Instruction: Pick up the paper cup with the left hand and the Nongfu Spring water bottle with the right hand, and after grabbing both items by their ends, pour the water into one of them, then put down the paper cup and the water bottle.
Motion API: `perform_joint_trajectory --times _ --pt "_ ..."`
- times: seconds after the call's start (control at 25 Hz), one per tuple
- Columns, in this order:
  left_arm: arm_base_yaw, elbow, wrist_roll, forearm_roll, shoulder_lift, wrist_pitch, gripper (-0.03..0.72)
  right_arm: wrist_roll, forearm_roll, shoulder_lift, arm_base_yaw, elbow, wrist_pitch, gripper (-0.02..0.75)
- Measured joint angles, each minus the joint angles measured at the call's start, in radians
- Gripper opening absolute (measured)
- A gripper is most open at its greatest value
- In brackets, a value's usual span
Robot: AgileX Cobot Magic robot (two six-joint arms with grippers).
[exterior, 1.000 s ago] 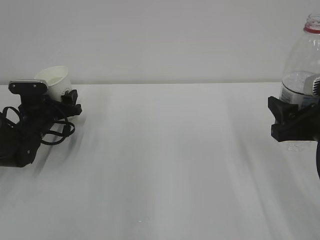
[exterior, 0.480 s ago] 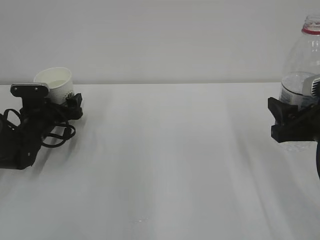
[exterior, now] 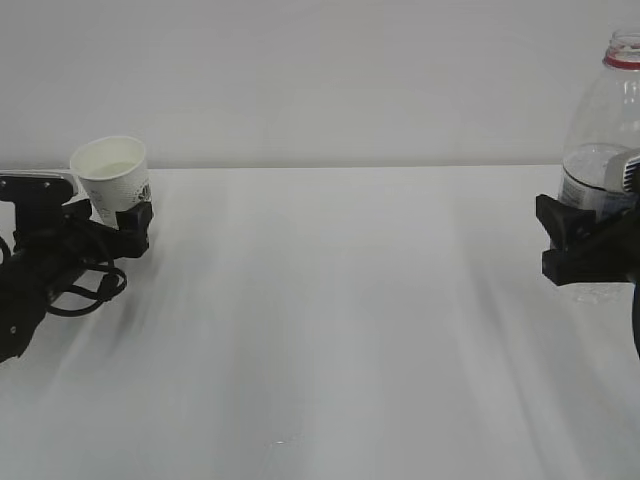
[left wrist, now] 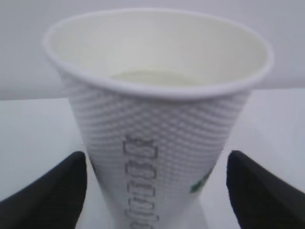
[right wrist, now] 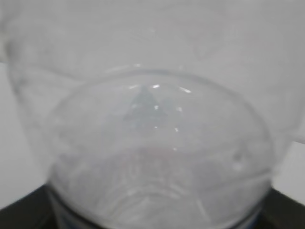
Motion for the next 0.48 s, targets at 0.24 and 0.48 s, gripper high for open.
perform_joint_trajectory --times 0.24,0.48 --pt "0.0 0.104 0.0 0.006 -0.125 0.002 0.666 0.0 0.0 0.0 0.0 0.0 0.0 0.506" --pt "0.0 0.191 0.0 0.014 -0.241 0.002 0.653 0.0 0.0 0.0 0.0 0.0 -0.004 0.506"
